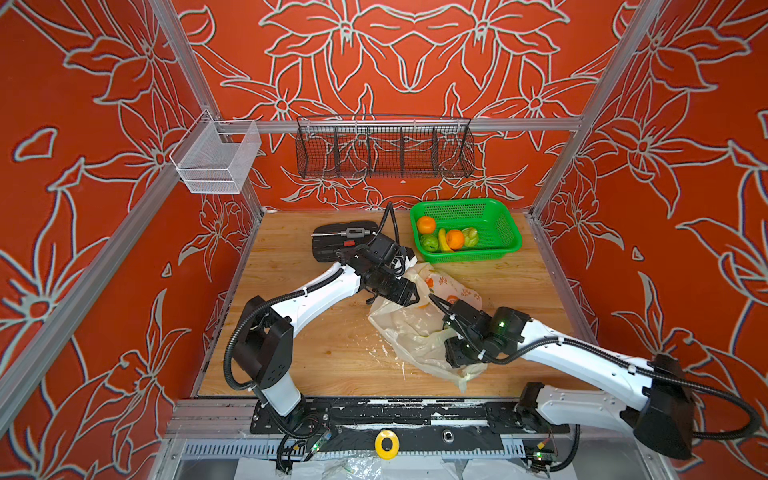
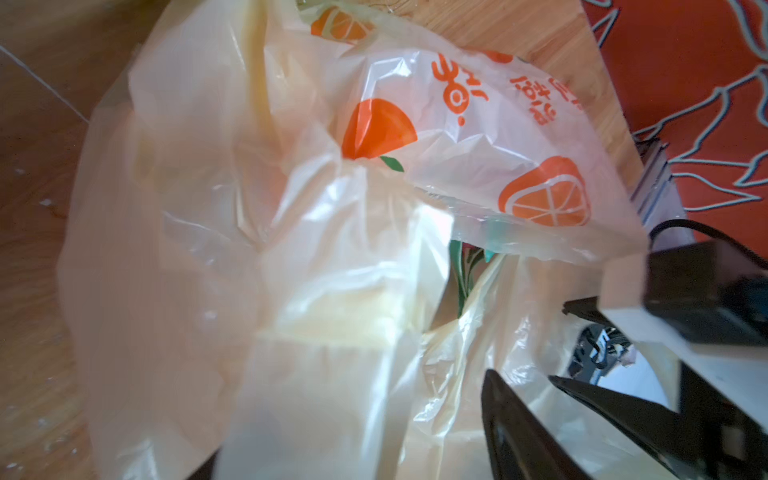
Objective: Untie the knot of the plastic bag and take out the fruit
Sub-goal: 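Move the right gripper from the basket back down into the bag, then push the right gripper deeper into the bag toward an orange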
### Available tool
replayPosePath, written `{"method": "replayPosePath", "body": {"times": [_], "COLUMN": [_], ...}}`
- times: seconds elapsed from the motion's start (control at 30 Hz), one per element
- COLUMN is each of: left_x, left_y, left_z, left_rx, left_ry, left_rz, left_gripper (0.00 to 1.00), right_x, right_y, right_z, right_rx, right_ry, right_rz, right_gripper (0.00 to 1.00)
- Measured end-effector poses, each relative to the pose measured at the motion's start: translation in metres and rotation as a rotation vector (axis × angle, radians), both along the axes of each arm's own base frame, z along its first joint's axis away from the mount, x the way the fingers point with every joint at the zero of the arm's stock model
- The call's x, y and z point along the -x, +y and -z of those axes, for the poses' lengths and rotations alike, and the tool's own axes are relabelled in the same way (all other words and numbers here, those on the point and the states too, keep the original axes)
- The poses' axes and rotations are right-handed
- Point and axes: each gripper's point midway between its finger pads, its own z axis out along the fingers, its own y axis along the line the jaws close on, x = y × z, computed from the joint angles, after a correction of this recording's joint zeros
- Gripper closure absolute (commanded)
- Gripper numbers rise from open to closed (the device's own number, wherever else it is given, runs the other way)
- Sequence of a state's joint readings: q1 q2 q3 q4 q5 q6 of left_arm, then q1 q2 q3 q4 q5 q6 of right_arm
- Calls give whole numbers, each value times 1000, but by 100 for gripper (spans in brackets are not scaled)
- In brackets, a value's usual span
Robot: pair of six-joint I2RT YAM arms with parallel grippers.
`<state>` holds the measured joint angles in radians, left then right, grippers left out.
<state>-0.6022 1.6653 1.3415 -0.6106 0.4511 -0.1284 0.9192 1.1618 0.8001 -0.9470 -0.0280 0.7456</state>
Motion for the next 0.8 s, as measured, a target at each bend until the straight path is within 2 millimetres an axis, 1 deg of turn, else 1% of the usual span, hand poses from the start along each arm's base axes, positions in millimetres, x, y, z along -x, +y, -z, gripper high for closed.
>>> {"method": "replayPosePath", "body": {"times": [0.1, 0.17, 0.3, 0.4, 0.43, 0.53, 0.6, 0.7, 0.8], "left_x": [3, 5, 10, 15, 15, 17, 16, 14, 12], "left_y": [-3, -4, -10, -15, -15, -17, -16, -14, -9], "left_z": [-2, -2, -4, -5, -5, -5, -5, -3, 1], "left_rx": [19, 27, 43, 50, 51, 51, 46, 31, -3], "left_ry": [16, 23, 34, 40, 41, 43, 40, 31, 23], "left_rz": [8, 13, 28, 42, 45, 48, 44, 33, 14], "left_gripper": [32, 32, 32, 32, 32, 32, 32, 32, 32], "right_x": [11, 16, 19, 16, 14, 3, -8, -24, -37], "right_y": [-16, -24, -37, -39, -37, -22, -6, 16, 34], "right_z": [18, 24, 24, 16, 13, -8, -26, -49, -61], "right_rx": [89, 138, 201, 210, 201, 124, 49, -47, -122], "right_ry": [51, 68, 61, 41, 30, -23, -76, -148, -208], "right_rz": [32, 46, 63, 64, 64, 51, 41, 25, 13], "right_gripper": [38, 38, 36, 34, 33, 32, 31, 30, 30]}}
